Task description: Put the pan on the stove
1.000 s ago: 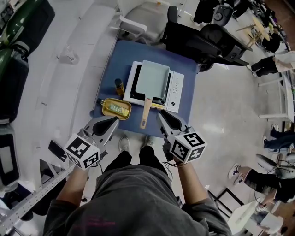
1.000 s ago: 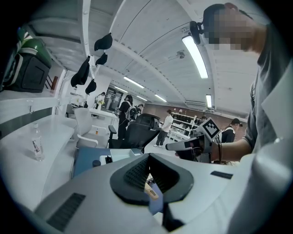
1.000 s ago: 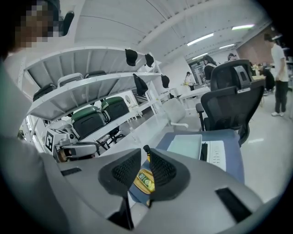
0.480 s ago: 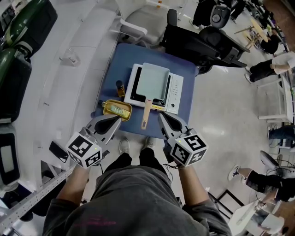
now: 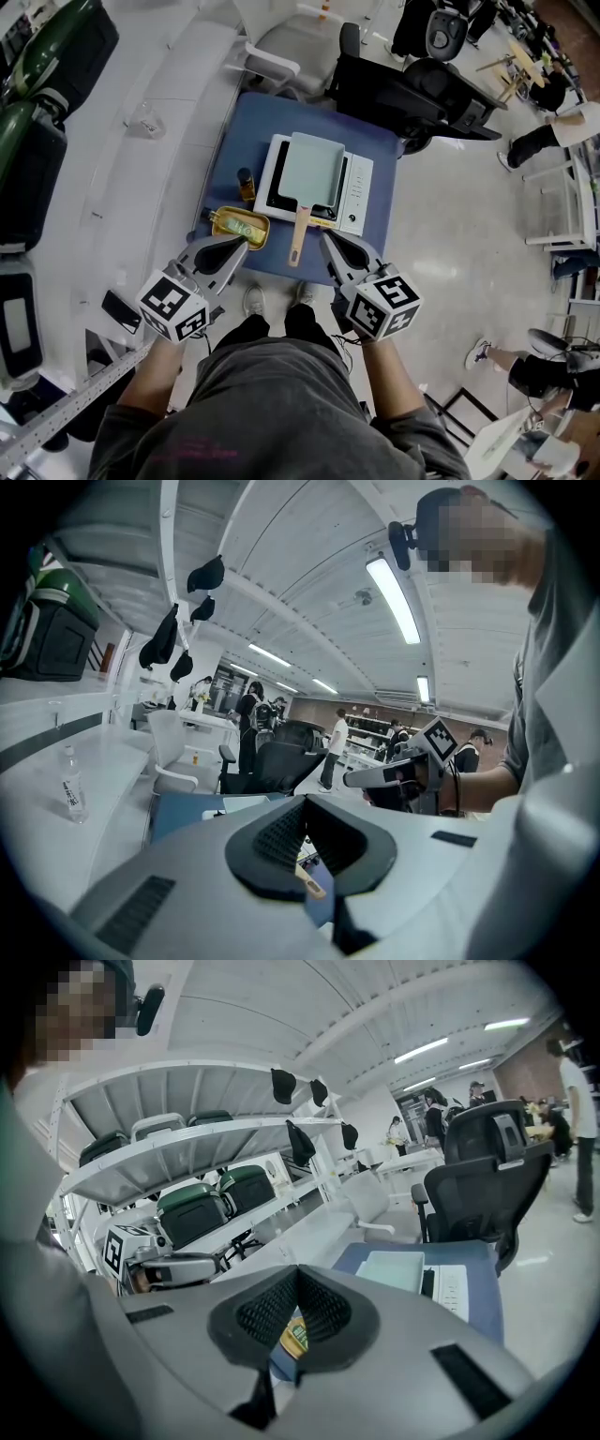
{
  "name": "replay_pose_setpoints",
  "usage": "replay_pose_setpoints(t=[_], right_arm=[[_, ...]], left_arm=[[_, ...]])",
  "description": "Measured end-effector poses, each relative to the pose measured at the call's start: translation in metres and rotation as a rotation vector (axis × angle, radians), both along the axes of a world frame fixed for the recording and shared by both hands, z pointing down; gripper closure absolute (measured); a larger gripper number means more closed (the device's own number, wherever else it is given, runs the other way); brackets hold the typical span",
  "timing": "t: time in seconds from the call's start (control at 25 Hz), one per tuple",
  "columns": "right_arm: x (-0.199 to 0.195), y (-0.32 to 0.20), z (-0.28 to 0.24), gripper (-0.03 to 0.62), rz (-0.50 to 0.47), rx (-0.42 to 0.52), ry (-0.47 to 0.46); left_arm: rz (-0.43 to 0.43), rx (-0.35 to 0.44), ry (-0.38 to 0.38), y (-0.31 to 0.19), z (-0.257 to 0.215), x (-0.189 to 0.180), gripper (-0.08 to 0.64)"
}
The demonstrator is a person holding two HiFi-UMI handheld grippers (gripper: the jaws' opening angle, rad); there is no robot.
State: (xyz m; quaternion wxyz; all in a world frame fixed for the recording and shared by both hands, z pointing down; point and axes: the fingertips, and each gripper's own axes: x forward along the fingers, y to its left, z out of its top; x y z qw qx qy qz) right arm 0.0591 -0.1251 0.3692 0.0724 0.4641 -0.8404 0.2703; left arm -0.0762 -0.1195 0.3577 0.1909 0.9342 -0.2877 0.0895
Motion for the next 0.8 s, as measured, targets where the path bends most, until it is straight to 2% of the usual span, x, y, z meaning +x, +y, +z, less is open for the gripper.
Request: replay_pose_setpoints(t=[0.8], right_arm=[[0.007, -0.01, 0.018, 0.589, 0.002, -0.03, -0.016]], left_arm=[[0.0, -0.031, -0.011, -0.007, 0.013, 0.01, 0.558]])
